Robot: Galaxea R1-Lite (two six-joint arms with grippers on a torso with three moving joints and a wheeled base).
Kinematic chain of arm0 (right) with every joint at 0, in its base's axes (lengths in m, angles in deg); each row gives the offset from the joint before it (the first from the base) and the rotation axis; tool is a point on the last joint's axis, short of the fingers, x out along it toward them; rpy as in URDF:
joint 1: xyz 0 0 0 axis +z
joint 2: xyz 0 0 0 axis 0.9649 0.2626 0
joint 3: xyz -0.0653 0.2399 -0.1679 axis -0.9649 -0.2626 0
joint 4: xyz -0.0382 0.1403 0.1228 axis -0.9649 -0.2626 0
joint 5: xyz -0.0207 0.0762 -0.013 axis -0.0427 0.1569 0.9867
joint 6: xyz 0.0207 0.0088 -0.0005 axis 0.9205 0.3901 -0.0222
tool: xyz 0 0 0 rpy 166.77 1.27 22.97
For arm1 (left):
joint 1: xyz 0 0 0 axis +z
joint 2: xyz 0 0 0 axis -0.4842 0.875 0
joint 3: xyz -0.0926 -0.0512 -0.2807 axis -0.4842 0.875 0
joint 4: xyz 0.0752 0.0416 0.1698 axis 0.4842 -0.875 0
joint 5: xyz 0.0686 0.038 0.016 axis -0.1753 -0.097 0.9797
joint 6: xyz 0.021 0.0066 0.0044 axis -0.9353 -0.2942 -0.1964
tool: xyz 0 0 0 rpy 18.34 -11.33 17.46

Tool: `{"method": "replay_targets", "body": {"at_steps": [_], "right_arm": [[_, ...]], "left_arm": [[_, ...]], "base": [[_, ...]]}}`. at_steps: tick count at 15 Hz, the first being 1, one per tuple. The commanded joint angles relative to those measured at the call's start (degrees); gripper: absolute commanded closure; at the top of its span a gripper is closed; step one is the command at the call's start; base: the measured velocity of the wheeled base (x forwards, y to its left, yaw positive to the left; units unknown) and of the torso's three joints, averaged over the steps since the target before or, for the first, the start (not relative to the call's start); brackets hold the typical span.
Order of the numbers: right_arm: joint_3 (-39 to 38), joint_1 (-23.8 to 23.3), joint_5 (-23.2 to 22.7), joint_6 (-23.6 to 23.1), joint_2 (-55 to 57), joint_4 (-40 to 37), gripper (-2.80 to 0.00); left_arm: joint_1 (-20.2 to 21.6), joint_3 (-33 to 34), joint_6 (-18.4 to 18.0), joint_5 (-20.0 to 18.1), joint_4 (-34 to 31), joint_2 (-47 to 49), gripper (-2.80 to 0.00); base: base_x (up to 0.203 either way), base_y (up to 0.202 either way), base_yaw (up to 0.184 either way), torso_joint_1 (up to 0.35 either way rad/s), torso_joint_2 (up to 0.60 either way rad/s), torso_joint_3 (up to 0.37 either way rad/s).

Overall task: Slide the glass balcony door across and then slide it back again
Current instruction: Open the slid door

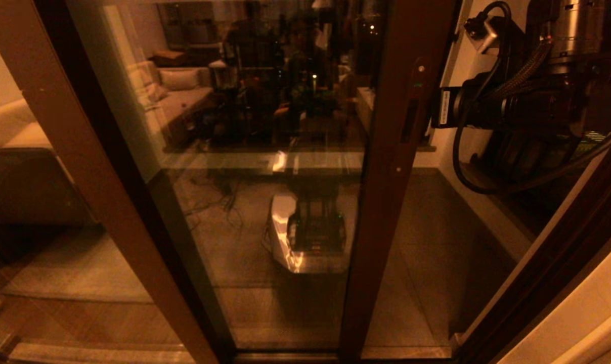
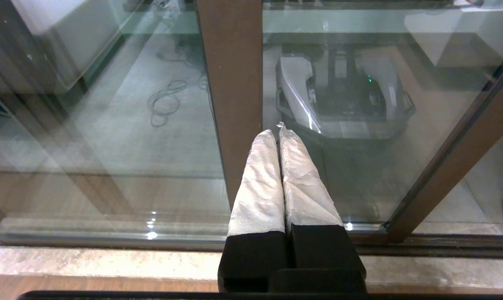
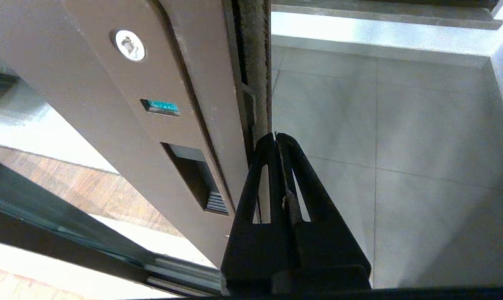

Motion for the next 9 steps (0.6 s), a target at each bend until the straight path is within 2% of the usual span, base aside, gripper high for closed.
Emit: {"method": "replay_targets", "body": {"at_steps": [1, 3, 9], "right_arm": [[0.02, 1.32, 0.09, 0.00, 0.60, -0.03, 0.00], [0.01, 2.54, 2.55, 0.00, 1.28, 0.11, 0.00], [0.02, 4.49, 3.04, 0.00, 2.35, 1.38, 0.00]], "left_arm": [[0.01, -0.01, 0.00, 0.00, -0.03, -0.01, 0.00], [0.01, -0.01, 0.00, 0.00, -0.03, -0.01, 0.00], [0.01, -0.01, 0.00, 0.00, -0.03, -0.01, 0.00]], "base": [[0.000, 0.000, 0.000, 0.000, 0.00, 0.000], [0.000, 0.000, 0.000, 0.000, 0.00, 0.000], [0.000, 0.000, 0.000, 0.000, 0.00, 0.000]]}}
